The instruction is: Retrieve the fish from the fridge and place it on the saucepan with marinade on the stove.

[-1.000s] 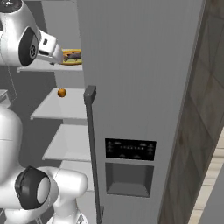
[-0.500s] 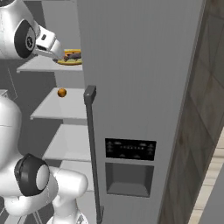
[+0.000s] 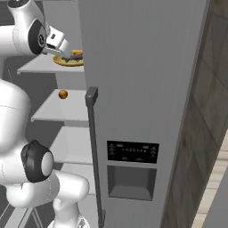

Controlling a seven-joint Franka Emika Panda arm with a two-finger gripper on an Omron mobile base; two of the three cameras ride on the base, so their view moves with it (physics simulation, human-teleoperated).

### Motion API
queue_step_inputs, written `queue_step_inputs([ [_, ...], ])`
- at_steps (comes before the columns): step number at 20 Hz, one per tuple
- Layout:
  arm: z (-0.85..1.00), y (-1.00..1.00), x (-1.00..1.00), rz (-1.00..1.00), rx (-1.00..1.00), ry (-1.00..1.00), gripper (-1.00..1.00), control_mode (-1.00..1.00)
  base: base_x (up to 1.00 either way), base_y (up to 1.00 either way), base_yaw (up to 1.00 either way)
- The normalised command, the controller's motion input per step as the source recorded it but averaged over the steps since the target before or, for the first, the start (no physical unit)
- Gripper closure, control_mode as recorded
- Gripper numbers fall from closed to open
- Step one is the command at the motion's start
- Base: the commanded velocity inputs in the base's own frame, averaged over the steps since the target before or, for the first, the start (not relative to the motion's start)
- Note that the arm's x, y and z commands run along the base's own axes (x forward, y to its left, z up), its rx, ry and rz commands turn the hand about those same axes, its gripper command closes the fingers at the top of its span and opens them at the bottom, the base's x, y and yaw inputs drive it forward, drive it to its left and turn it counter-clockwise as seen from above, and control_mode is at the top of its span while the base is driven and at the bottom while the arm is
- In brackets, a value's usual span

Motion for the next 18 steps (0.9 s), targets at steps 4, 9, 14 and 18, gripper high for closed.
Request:
queue_step_inputs([
  [4,-0.19,0.00,0.70,0.00,0.00,0.11,-1.00,-1.00,0.00,0.00,0.00],
  [9,-0.14,0.00,0.79,-0.01,0.00,0.08,-1.00,-1.00,0.00,0.00,0.00],
  [14,-0.10,0.00,0.67,-0.01,-0.01,0.14,-1.00,-1.00,0.00,0.00,0.00],
  [18,0.00,0.05,0.12,0.00,-0.03,0.06,-1.00,-1.00,0.00,0.00,0.00],
])
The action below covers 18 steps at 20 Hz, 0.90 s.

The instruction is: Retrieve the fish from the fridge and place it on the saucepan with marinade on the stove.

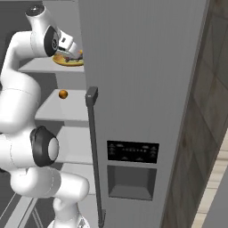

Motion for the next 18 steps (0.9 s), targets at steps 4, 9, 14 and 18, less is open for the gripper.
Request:
queue_step_inputs([
  [4,0.00,0.00,0.42,0.00,0.00,0.08,-1.00,-1.00,0.00,0.00,0.00],
  [9,0.05,0.08,0.36,-0.04,-0.01,0.00,-1.00,-1.00,0.00,0.00,0.00],
  [14,0.00,0.05,0.52,-0.02,-0.03,0.03,-1.00,-1.00,0.00,0.00,0.00],
  [18,-0.18,0.00,0.51,0.00,-0.08,0.07,-1.00,-1.00,0.00,0.00,0.00],
])
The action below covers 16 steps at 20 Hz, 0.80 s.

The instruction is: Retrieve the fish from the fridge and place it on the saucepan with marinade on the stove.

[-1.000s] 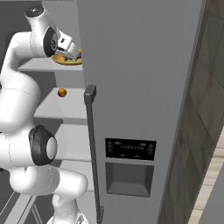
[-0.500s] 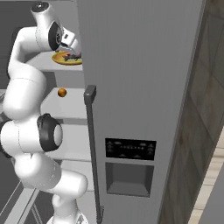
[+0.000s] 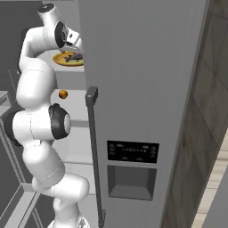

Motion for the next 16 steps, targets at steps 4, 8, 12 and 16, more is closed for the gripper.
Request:
queue_step_inputs([
  [4,-0.23,0.00,0.47,0.00,-0.06,0.12,-1.00,-1.00,0.00,0.00,0.00],
  [8,-0.21,0.00,0.48,0.00,-0.04,0.10,-1.00,-1.00,0.00,0.00,0.00],
  [12,-0.03,0.00,0.58,-0.05,0.00,0.04,-1.00,-1.00,0.00,0.00,0.00],
  [16,0.00,0.02,0.42,-0.09,0.00,0.01,-1.00,-1.00,0.00,0.00,0.00],
])
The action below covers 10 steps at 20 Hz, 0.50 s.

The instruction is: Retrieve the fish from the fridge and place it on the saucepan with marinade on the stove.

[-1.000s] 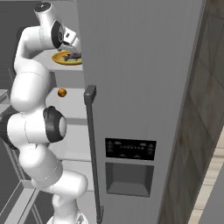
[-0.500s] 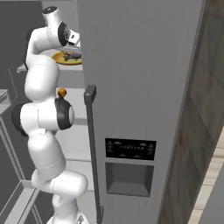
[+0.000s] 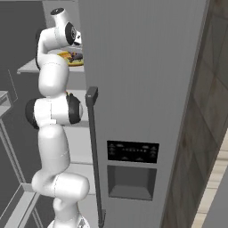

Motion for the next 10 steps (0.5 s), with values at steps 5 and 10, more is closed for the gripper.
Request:
queue_step_inputs([
  [5,-0.04,0.00,0.05,-0.07,0.00,0.01,-1.00,-1.00,0.00,0.00,0.00],
  [10,-0.15,0.00,0.00,-0.07,0.00,0.00,1.00,-1.00,0.00,0.00,0.00],
])
